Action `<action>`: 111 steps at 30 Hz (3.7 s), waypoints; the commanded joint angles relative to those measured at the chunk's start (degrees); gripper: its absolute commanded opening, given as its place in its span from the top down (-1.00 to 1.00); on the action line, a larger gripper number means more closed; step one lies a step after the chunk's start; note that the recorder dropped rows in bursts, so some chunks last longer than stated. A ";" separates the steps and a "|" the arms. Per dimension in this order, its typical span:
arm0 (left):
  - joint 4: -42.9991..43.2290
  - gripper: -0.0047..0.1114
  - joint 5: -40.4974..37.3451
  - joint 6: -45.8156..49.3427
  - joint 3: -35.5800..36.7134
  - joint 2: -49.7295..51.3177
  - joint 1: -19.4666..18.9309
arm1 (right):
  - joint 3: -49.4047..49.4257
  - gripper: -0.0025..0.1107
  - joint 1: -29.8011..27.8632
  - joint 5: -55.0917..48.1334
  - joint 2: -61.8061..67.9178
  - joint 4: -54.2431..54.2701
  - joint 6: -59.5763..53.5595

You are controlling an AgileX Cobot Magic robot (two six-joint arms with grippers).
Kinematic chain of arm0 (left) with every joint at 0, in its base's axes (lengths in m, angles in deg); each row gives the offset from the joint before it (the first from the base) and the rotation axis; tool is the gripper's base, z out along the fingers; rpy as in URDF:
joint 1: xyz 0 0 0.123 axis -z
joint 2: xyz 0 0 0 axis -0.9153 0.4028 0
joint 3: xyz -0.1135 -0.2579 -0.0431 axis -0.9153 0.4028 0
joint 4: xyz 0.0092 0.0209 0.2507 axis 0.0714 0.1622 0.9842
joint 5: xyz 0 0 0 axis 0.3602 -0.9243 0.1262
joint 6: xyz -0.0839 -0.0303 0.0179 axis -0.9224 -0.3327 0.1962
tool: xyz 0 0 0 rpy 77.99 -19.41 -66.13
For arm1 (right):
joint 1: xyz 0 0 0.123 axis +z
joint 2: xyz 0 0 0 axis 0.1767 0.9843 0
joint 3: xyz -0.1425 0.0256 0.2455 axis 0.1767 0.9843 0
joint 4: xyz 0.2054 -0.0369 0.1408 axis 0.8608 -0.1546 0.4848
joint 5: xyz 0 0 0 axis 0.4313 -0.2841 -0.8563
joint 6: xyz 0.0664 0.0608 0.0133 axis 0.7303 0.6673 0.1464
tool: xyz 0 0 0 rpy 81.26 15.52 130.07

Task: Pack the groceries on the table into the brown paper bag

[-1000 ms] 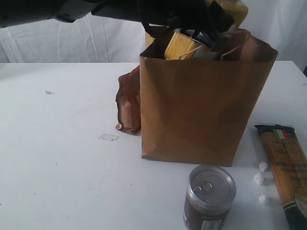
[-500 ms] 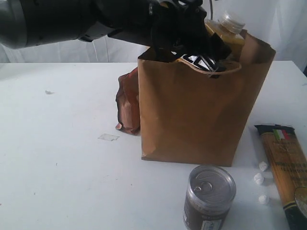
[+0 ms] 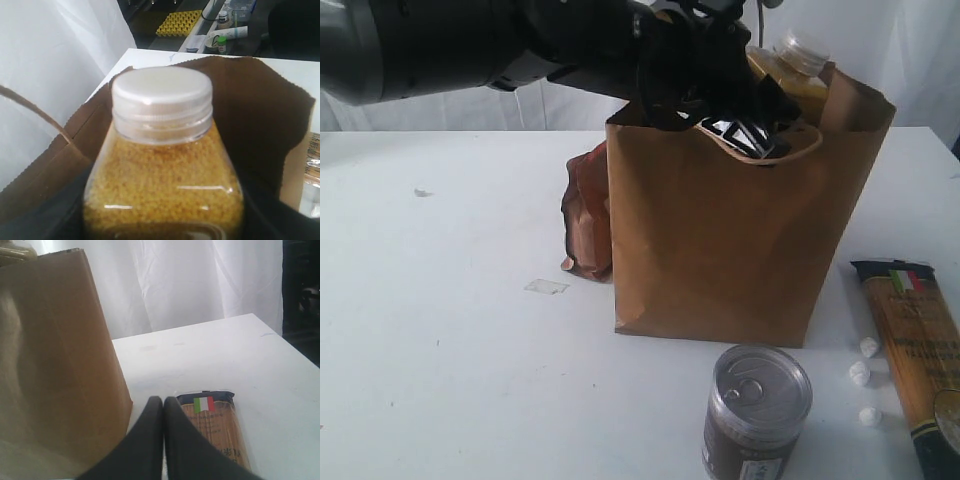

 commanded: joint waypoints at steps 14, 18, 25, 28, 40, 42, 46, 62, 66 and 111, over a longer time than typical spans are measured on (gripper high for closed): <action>-1.08 -0.04 1.05 0.03 -1.10 -1.07 0.18 | -0.13 0.96 0.16 0.13 -0.13 0.08 0.02; 2.12 -0.04 0.06 0.26 -1.10 -1.07 -0.68 | -0.13 0.96 0.16 0.13 -0.13 0.08 0.02; 1.72 -0.11 -0.65 -0.28 -1.10 -0.08 -2.68 | -0.13 0.96 0.16 0.13 -0.13 0.08 0.02; 1.72 -0.43 -1.01 -0.28 -1.10 0.47 -2.68 | -0.13 0.96 0.16 0.13 -0.13 0.08 0.02; 1.61 -0.83 -3.17 -0.28 -1.10 0.85 -2.68 | -0.13 0.96 0.16 0.13 -0.13 0.08 0.02; 1.61 -0.83 -4.51 -0.28 -1.10 0.85 -2.68 | -0.13 0.96 0.16 0.13 -0.13 0.08 0.02; 1.46 -0.83 -6.07 -0.28 -1.10 0.85 -2.68 | -0.13 0.96 0.16 0.13 -0.13 0.08 0.02; 0.81 -0.83 -10.25 -0.20 -4.60 -4.86 -2.68 | -0.13 0.96 0.16 0.13 -0.13 0.08 0.02; 0.44 -0.82 -11.07 -0.20 -6.32 -7.80 -2.68 | -0.13 0.96 0.16 0.13 -0.13 0.08 0.02; 2.01 -0.82 -16.64 0.02 -6.14 0.90 -6.17 | -0.13 0.96 0.16 0.02 -0.13 0.08 1.63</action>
